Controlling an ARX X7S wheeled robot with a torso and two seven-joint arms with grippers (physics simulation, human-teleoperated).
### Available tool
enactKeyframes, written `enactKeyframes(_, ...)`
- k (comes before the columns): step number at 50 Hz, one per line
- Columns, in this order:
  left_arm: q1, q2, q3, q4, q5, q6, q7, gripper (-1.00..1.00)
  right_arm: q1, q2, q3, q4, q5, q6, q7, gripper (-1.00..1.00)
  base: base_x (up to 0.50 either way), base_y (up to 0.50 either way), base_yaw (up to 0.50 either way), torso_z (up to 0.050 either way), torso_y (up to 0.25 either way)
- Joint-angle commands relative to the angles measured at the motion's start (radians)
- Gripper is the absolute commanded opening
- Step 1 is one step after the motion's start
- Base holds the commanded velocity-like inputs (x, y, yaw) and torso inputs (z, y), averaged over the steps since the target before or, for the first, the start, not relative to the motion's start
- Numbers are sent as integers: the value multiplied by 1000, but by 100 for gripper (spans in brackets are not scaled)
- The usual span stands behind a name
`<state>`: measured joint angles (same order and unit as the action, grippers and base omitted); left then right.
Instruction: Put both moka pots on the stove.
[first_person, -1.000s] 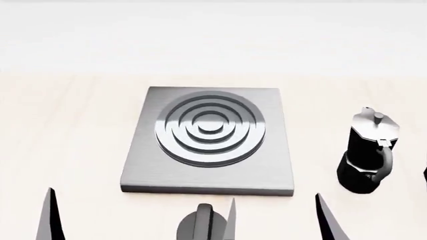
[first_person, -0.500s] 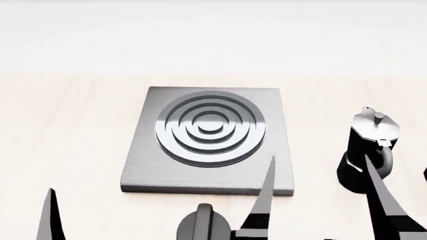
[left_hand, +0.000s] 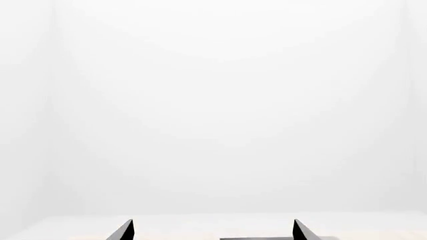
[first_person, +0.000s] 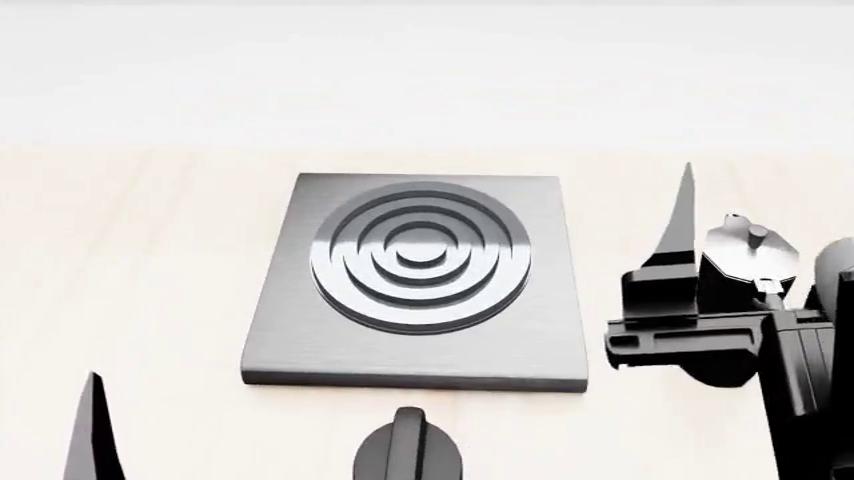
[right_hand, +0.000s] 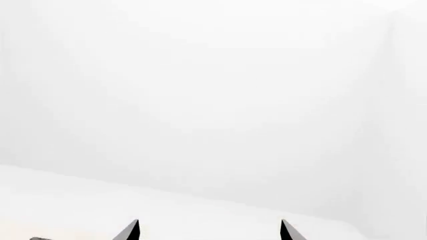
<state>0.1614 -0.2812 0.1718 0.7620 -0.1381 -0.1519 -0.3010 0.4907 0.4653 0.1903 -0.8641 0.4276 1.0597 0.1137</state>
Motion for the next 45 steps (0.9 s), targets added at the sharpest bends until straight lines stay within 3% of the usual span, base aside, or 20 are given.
enactKeyframes(1,-2,-8,4,-2,-1,2,-11,100,150,92,109,157,107,136,-111,100,0,0,0,0,0)
enactKeyframes(8,-1,-13,11,0,-1,3,-14,100,168,84,161,265,154,162,-160,100,0,0,0,0,0)
enactKeyframes(16,0,-19,16,-1,-1,7,-18,100,196,119,99,439,142,157,-212,100,0,0,0,0,0)
enactKeyframes(27,-6,-23,27,1,-1,-3,-26,100,234,141,66,445,197,236,-250,100,0,0,0,0,0)
enactKeyframes(45,-10,-32,35,-9,-6,5,-34,100,233,144,-8,637,125,117,-274,100,0,0,0,0,0)
